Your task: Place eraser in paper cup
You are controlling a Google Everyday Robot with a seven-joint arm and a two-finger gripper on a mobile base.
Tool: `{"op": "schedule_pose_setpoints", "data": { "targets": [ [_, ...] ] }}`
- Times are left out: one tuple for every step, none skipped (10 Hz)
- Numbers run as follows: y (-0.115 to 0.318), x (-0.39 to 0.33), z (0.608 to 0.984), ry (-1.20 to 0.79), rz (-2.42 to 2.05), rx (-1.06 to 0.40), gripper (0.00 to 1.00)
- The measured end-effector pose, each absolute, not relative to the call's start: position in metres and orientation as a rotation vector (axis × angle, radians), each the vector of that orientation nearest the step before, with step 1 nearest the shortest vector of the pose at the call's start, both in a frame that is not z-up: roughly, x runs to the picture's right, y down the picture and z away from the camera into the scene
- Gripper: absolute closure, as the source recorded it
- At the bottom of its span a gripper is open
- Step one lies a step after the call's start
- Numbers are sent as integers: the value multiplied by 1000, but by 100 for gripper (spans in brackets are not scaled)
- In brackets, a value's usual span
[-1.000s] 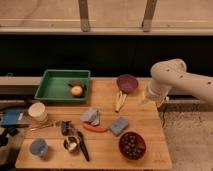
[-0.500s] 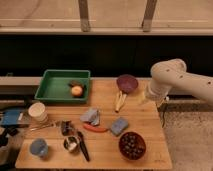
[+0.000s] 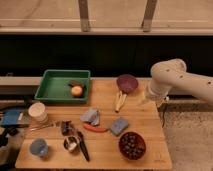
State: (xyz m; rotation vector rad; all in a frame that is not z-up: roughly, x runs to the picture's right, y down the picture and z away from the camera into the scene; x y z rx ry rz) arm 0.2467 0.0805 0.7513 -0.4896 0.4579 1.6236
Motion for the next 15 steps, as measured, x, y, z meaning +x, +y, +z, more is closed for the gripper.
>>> {"op": "schedule_pose_setpoints", "data": {
  "targets": [
    [80,247,751,458,1624,-490,34],
    [80,247,751,458,1624,-490,34],
    [80,247,751,458,1624,-490,34],
    [80,247,751,457,1625,-490,34],
    [79,247,751,457,1619,-489,34],
    [75,243,754,454,1578,-484,34],
    [69,237,757,445,1549,-480,34],
    [56,220,765,420,1497,-476,34],
    [47,208,770,408,1461,-472,34],
    [34,188,778,382,1419,-473,34],
    [20,163,785,350,1368,-473,34],
    [6,139,792,311,1316,-469,34],
    [-4,122,795,275,1281,-462,34],
    [-14,99,799,222,1229,-453,34],
    [-27,68,801,147,1162,-445,34]
  ]
}}
